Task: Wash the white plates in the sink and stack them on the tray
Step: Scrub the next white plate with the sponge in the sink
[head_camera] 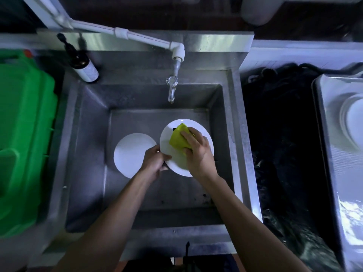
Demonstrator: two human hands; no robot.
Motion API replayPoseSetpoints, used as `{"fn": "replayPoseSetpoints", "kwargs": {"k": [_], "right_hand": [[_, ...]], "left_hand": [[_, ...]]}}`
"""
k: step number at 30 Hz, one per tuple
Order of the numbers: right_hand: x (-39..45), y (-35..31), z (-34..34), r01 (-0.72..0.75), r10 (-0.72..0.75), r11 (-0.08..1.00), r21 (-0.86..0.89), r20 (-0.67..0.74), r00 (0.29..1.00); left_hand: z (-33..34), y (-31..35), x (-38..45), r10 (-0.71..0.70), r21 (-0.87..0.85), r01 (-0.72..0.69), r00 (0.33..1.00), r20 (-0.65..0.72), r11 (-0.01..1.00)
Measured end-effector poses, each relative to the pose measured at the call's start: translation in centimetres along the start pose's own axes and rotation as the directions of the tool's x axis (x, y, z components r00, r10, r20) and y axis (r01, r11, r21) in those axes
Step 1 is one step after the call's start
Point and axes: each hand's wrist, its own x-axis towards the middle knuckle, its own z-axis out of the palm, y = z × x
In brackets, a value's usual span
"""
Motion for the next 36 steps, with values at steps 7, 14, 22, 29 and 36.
{"fn": "replayPoseSetpoints", "kwargs": {"k": [7, 14, 22, 29, 36], "right_hand": [[-1.8, -0.9, -1.3, 0.191, -0.181, 0.977, -0.097, 0.101, 0.978], [-3.8, -0.3, -2.5, 0.334, -0.327, 0.933, -0.133, 0.075, 0.942], [-1.6, -1.4, -3.6, 0.478, -0.471, 0.861, -0.173, 0.080, 0.878], [2.3, -2.0, -4.5, 0.432, -0.446, 0.878, -0.208, -0.025, 0.895], [3.3, -0.7, -6.0, 0.317, -0.344, 0.925, -0.209, -0.113, 0.932]], "left_hand": [[0.1, 0.6, -3.4, 0.044, -0.157, -0.037, 0.998, 0.039, 0.987], [0.4, 0.4, -5.3, 0.131, -0.191, -0.108, 0.984, 0.117, 0.976], [0.6, 1.4, -6.5, 0.158, -0.130, -0.133, 0.964, 0.213, 0.983], [0.0, 1.7, -7.6, 0.193, -0.161, -0.159, 0.955, 0.226, 0.974], [0.2, 1.3, -8.7, 0.192, -0.185, -0.167, 0.973, 0.125, 0.968]]}}
